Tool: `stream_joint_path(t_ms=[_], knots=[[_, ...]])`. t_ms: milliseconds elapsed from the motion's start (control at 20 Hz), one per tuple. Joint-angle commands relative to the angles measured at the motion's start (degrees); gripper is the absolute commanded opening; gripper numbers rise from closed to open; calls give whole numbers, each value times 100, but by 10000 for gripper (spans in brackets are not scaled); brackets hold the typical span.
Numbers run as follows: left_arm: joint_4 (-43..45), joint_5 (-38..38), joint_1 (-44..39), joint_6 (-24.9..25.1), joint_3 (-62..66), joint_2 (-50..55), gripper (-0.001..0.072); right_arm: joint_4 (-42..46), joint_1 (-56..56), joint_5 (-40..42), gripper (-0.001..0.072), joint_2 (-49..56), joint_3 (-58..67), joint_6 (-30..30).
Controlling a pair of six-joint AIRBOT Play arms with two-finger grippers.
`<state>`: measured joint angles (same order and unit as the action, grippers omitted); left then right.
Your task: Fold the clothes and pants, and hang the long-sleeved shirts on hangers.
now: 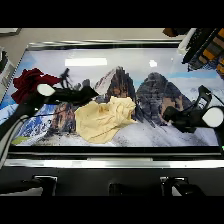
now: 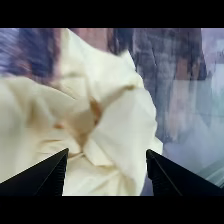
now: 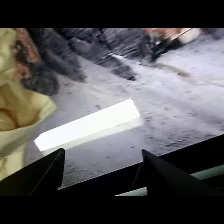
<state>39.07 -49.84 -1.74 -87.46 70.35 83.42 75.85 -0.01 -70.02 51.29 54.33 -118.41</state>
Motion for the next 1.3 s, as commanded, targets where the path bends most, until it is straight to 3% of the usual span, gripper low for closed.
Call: stream_joint_path(t_ms=[0,200,600,650,750,800,1250], knots=[[13,-881,1141,522,0,-315,550,-2361,-839,260,556,1005,-13,1510],[26,-1062,1672,522,-142,-310,550,-2879,-11,719,562,2321,-17,2256],[1071,-1056,1738,518,-166,-302,551,-3069,957,1762,546,3488,-17,1838],[1156,-1058,1738,518,-166,-273,552,-3067,1029,1759,495,3554,-17,1825],[1222,-1058,1738,525,-195,-166,612,-3051,1062,1803,149,3571,-15,1829],[1248,-1069,1735,525,-195,-79,612,-3027,1027,1812,31,3541,-15,1829],[946,-1078,1495,1172,-192,1134,611,-2564,992,1574,30,2942,-11,1692]])
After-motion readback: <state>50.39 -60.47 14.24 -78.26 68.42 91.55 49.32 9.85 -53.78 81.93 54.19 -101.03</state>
